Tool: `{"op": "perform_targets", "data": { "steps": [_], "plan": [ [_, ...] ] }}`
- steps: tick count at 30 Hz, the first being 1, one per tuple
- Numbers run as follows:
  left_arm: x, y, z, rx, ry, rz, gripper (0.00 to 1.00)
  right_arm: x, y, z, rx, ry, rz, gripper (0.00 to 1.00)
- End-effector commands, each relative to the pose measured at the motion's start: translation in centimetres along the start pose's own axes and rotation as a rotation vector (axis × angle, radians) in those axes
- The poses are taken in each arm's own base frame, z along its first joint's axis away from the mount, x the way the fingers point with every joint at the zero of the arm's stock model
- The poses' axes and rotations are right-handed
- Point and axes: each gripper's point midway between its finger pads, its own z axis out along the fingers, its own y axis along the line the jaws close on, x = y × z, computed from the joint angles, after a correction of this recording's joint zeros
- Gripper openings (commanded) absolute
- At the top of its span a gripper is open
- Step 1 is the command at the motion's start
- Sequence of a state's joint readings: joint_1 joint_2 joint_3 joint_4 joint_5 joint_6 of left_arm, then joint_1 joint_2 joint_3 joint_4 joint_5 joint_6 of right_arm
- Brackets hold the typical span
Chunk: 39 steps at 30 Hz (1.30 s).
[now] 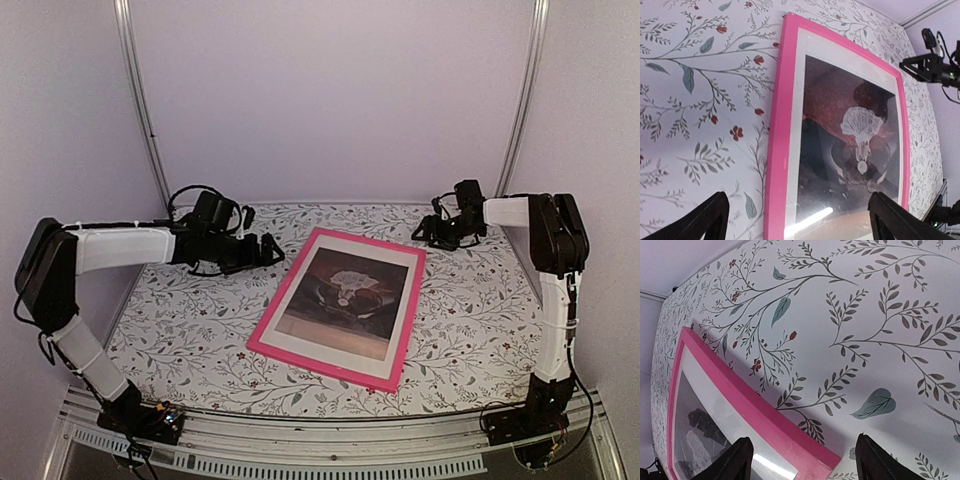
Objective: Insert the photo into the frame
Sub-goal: Rotate the photo frame at the center of the board.
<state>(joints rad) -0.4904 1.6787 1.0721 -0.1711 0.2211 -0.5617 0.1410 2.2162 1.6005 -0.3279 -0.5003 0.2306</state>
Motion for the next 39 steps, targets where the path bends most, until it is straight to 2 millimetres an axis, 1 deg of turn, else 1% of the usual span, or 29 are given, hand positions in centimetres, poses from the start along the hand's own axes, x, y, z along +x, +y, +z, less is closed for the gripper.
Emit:
{"op": "perform_targets", "data": {
  "steps": [1, 5, 8, 11, 16, 19, 22, 27, 33, 38, 39],
  "plan": [
    [5.9, 0.0, -2.6, -0.075, 0.048, 0.018, 1.0, 0.1, -0.6, 1.5, 0.05, 0.022, -0.036, 0.74],
    [10.7, 0.3, -4.8, -0.047, 0.096, -0.05, 1.0, 0.5, -1.1, 2.2, 0.062, 0.04, -0.044, 0.74],
    [14.0, 0.2, -5.6, -0.028, 0.144, -0.075, 1.0, 0.9, -1.0, 2.6, 0.058, 0.054, -0.05, 0.74],
    [16.6, -0.1, -6.0, -0.019, 0.186, -0.092, 1.0, 1.5, -0.8, 3.0, 0.059, 0.07, -0.056, 0.74],
    [19.9, -0.7, -6.5, -0.02, 0.246, -0.102, 1.0, 2.1, -0.5, 3.4, 0.056, 0.089, -0.058, 0.74],
    [21.3, -0.8, -6.6, -0.019, 0.268, -0.1, 1.0, 2.4, -0.1, 3.6, 0.047, 0.097, -0.061, 0.74],
    [21.9, -1.0, -6.1, -0.006, 0.283, -0.098, 1.0, 2.7, 0.0, 3.8, 0.041, 0.106, -0.059, 0.74],
    [21.9, -2.2, -4.7, 0.05, 0.301, -0.075, 1.0, 3.9, -0.4, 3.7, 0.052, 0.123, -0.049, 0.74],
    [21.0, -2.7, -2.9, 0.027, 0.303, -0.029, 1.0, 5.6, -0.4, 3.2, 0.037, 0.137, -0.033, 0.73],
    [20.2, -2.2, -2.2, 0.029, 0.284, -0.087, 0.99, 7.5, -0.9, 2.3, 0.058, 0.136, -0.009, 0.73],
    [19.9, -2.0, -2.1, 0.035, 0.27, -0.105, 0.99, 8.2, -1.1, 2.0, 0.061, 0.142, 0.001, 0.73]
  ]
}}
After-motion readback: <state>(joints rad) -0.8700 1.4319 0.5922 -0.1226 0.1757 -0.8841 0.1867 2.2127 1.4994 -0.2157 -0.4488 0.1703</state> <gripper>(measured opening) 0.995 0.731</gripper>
